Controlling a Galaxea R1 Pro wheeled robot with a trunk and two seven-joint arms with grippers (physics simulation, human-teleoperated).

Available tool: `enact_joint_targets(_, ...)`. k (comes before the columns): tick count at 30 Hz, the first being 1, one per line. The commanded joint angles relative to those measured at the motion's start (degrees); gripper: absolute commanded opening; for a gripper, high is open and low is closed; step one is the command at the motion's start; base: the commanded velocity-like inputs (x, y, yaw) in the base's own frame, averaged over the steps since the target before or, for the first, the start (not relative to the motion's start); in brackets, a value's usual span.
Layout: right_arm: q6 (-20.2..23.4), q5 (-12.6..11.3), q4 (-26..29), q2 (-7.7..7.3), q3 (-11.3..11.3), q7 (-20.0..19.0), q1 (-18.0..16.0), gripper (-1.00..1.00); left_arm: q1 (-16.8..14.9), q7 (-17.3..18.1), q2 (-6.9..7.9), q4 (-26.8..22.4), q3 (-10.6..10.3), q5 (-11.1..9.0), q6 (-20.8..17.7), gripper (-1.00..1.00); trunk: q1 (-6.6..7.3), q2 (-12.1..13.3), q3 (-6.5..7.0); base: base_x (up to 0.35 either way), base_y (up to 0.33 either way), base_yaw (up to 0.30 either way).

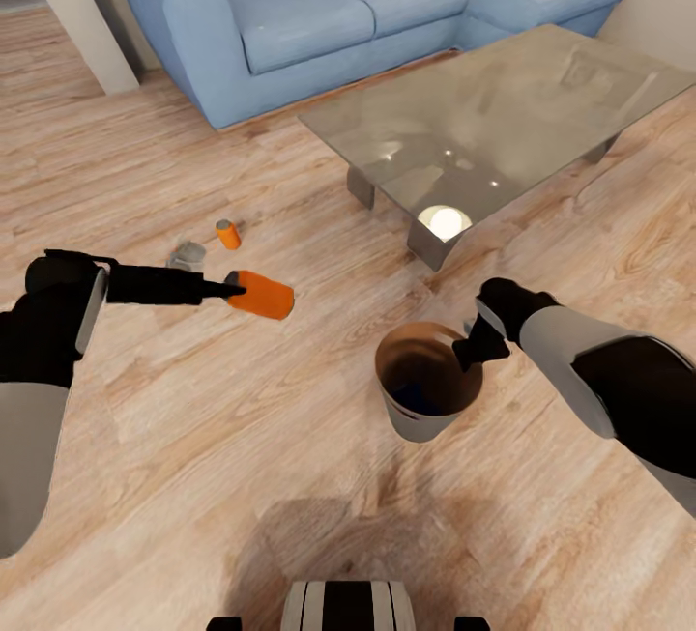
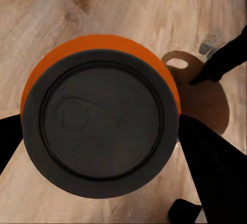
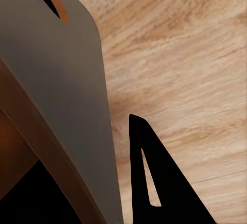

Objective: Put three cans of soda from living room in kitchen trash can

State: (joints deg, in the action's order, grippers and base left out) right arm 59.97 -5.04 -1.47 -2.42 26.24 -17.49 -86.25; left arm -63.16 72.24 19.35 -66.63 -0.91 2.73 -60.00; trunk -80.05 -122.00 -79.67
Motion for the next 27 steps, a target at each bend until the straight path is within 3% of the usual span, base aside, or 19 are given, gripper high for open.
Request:
enact_joint_targets(1,0.0,-0.2,0.0,0.52,0.0,0.0,0.0,-1.0,-3.7,2.9,0.17,1.7,-2.6,0.4,0.0,-1.0,0.0,0.0,0.0,0.0,0.0,0.0)
enact_joint_targets(4,0.0,-0.2,0.0,1.53,-0.1,0.1,0.1,-1.0,-11.2,9.5,0.26,6.0,-8.9,0.4,0.0,-1.0,0.0,0.0,0.0,0.0,0.0,0.0)
enact_joint_targets(9,0.0,-0.2,0.1,2.6,-0.2,0.1,0.1,-1.0,-18.8,16.4,-0.26,11.1,-14.8,0.4,0.0,-1.0,0.0,0.0,0.0,0.0,0.0,0.0)
enact_joint_targets(10,0.0,-0.2,0.1,3.34,-0.2,0.1,0.1,-1.0,-20.7,17.6,-1.23,12.0,-17.6,0.6,0.0,-1.0,0.0,0.0,0.0,0.0,0.0,0.0)
enact_joint_targets(13,0.0,-0.2,0.1,4.03,-0.2,0.1,0.1,-1.0,-22.0,17.8,-2.99,12.6,-22.7,1.2,0.0,-1.0,0.0,0.0,0.0,0.0,0.0,0.0)
enact_joint_targets(15,0.0,-0.2,0.1,4.52,-0.2,0.2,0.1,-1.0,-22.4,17.8,-3.88,13.0,-27.6,1.8,0.0,-1.0,0.0,0.0,0.0,0.0,0.0,0.0)
enact_joint_targets(17,0.0,-0.2,0.1,4.91,-0.3,0.2,0.1,-1.0,-22.6,17.8,-4.22,13.2,-30.0,2.1,0.0,-1.0,0.0,0.0,0.0,0.0,0.0,0.0)
enact_joint_targets(20,0.0,-0.2,0.1,6.08,-0.3,0.2,0.1,-1.0,-22.7,17.8,-5.11,13.4,-35.2,5.1,0.0,-1.0,0.0,0.0,0.0,0.0,0.0,0.0)
enact_joint_targets(22,0.0,-0.2,0.1,6.69,-0.3,0.3,0.1,-1.0,-22.6,17.8,-6.1,13.4,-36.9,6.8,0.0,-1.0,0.0,0.0,0.0,0.0,0.0,0.0)
enact_joint_targets(27,0.0,-0.2,0.1,8.23,-0.3,0.3,0.0,-1.0,-22.4,17.8,-7.42,13.4,-37.8,7.8,0.0,-1.0,0.0,0.0,0.0,0.0,0.0,0.0)
